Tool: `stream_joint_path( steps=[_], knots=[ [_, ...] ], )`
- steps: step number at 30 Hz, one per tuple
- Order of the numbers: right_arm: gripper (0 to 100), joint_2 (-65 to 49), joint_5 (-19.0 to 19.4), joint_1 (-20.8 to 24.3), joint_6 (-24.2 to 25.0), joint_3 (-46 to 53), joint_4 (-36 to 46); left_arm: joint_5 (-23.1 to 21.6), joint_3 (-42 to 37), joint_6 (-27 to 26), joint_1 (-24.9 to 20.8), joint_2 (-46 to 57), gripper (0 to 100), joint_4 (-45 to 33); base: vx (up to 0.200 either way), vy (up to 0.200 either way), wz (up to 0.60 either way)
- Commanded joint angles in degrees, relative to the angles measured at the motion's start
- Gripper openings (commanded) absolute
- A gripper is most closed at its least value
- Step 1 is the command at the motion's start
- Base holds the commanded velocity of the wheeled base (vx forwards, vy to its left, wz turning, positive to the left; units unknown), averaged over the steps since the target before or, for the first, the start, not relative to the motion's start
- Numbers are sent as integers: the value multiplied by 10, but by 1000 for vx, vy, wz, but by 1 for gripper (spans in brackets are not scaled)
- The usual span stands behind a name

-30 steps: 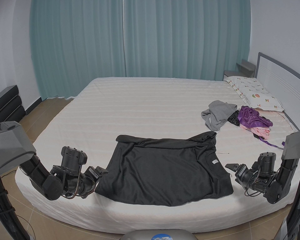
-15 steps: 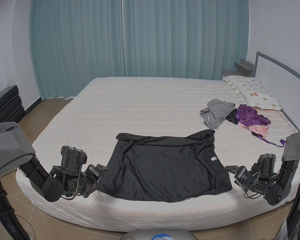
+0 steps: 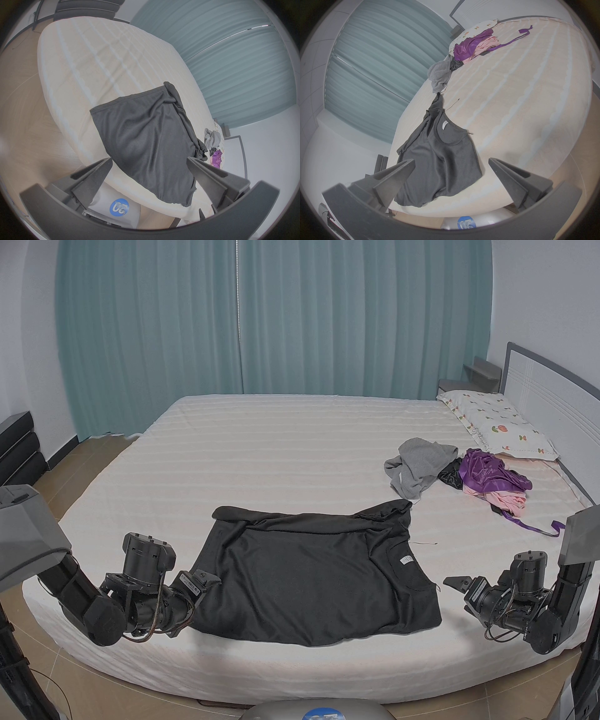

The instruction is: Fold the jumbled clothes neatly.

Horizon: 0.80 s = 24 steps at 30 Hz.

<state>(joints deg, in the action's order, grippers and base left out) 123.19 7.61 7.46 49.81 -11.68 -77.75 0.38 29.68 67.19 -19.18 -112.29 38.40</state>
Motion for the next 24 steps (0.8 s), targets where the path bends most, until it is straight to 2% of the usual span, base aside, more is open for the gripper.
stream_joint_path(
  steps=[1, 18, 24],
  knots=[
    [100, 4, 0, 4, -1, 3, 0, 1, -1, 0, 1, -3, 100, 0, 0, 0, 0],
    [100, 16, 0, 18, 0, 9, -6, 8, -4, -8, 13, -6, 100, -2, 0, 0, 0],
    [100, 18, 0, 20, 0, 17, -24, 6, -15, -65, 51, -14, 100, -6, 0, 0, 0]
  ],
)
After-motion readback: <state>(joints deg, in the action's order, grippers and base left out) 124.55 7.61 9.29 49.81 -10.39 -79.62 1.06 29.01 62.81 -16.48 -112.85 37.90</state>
